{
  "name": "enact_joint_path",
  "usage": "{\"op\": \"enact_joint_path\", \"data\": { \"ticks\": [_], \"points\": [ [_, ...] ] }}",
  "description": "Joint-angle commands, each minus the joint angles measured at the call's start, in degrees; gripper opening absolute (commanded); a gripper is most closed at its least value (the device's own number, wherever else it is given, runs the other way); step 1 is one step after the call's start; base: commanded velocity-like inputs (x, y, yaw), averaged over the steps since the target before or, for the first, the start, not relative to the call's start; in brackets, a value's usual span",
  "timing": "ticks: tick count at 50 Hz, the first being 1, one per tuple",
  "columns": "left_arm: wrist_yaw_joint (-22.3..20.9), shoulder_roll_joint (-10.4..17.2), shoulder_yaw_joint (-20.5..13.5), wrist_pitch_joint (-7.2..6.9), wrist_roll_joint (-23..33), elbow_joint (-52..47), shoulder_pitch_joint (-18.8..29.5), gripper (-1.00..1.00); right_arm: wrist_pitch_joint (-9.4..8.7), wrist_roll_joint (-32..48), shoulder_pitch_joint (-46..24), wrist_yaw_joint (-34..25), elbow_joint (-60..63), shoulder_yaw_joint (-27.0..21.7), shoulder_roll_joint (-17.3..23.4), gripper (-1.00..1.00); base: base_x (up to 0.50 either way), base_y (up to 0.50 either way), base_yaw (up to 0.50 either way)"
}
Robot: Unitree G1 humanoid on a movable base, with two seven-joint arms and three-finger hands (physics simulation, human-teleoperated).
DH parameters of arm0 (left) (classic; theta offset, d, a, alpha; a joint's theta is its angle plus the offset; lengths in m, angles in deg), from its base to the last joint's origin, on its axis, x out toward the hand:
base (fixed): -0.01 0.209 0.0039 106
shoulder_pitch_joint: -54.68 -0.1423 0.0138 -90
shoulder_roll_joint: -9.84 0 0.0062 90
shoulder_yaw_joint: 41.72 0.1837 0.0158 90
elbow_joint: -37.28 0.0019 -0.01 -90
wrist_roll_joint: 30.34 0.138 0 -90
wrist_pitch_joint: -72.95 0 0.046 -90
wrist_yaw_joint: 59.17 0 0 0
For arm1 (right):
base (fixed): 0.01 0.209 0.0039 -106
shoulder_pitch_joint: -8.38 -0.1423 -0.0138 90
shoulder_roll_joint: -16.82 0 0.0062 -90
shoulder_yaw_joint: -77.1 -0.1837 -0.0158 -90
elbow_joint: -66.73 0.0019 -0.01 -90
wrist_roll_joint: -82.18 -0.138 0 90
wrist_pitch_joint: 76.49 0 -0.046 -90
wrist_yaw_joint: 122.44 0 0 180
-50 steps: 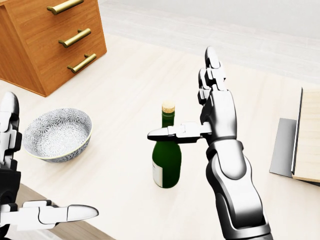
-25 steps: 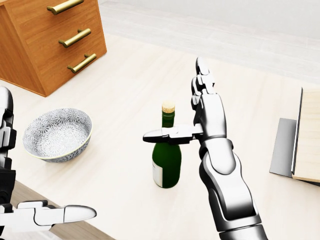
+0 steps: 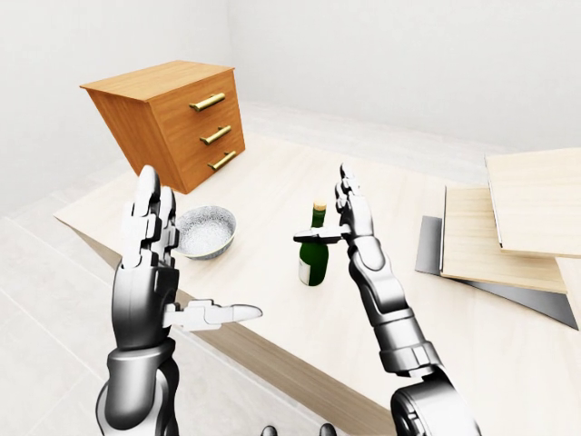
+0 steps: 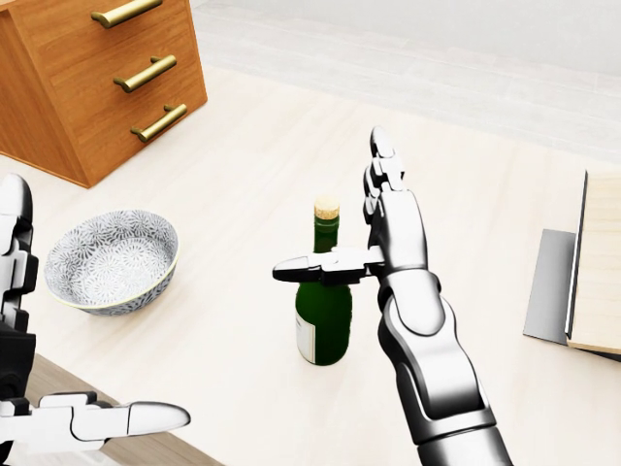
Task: Put the wine bottle on the wine rack.
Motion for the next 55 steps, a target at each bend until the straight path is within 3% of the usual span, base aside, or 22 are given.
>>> {"op": "enact_joint_path", "data": {
  "ticks": [1,30,32,33,37,38,39,41,42,48,55],
  "points": [
    [-0.17,-0.02,-0.22,0.0,-0.11,-0.06,-0.3,1.0,0.0,-0.18,-1.49,0.39,-3.15,0.02,-0.3,1.0,0.0,0.0,0.0],
    [-0.1,-0.3,-0.4,0.0,-0.6,1.85,-0.9,1.0,0.0,-0.72,-3.1,0.06,-2.29,0.14,-0.19,1.0,0.0,0.0,0.0],
    [-0.09,-0.31,-1.0,0.0,-1.16,1.45,-0.57,1.0,0.0,-0.75,-3.05,-0.01,-2.2,0.16,-0.26,0.51,0.0,0.0,0.0],
    [-0.09,-0.31,-0.93,0.0,-1.12,1.46,-0.61,1.0,0.0,-0.75,-3.0,-0.07,-2.19,0.23,-0.31,0.05,0.0,0.0,0.0],
    [-0.05,-0.3,-0.55,0.0,-0.76,1.62,-0.93,1.0,0.0,-0.71,-2.93,-0.19,-2.55,0.31,-0.45,-0.38,0.0,0.0,0.0],
    [-0.05,-0.3,-0.54,0.0,-0.76,1.62,-0.93,1.0,0.0,-0.7,-2.93,-0.2,-2.57,0.3,-0.45,-0.38,0.0,0.0,0.0],
    [-0.05,-0.31,-0.54,0.0,-0.79,1.6,-0.96,1.0,0.0,-0.66,-2.97,-0.24,-2.92,0.34,-0.49,-0.6,0.0,0.0,0.0],
    [-0.05,-0.32,-0.55,0.0,-0.81,1.58,-0.98,1.0,0.0,-0.66,-2.99,-0.25,-2.98,0.33,-0.5,-0.62,0.0,0.0,0.0],
    [-0.02,-0.32,-0.51,0.0,-0.76,1.66,-0.99,1.0,0.0,-0.63,-2.97,-0.33,-2.96,0.4,-0.51,-0.78,0.0,0.0,0.0],
    [-0.04,-0.3,-0.57,0.0,-0.83,1.55,-0.94,1.0,0.0,-0.54,-2.93,-0.45,-2.96,0.41,-0.54,-1.0,0.0,0.0,0.0],
    [-0.1,-0.31,-0.55,0.0,-0.84,1.48,-1.18,1.0,0.0,-0.4,-2.52,-0.61,-3.5,0.45,-0.64,-1.0,0.0,0.0,0.0]
  ]
}}
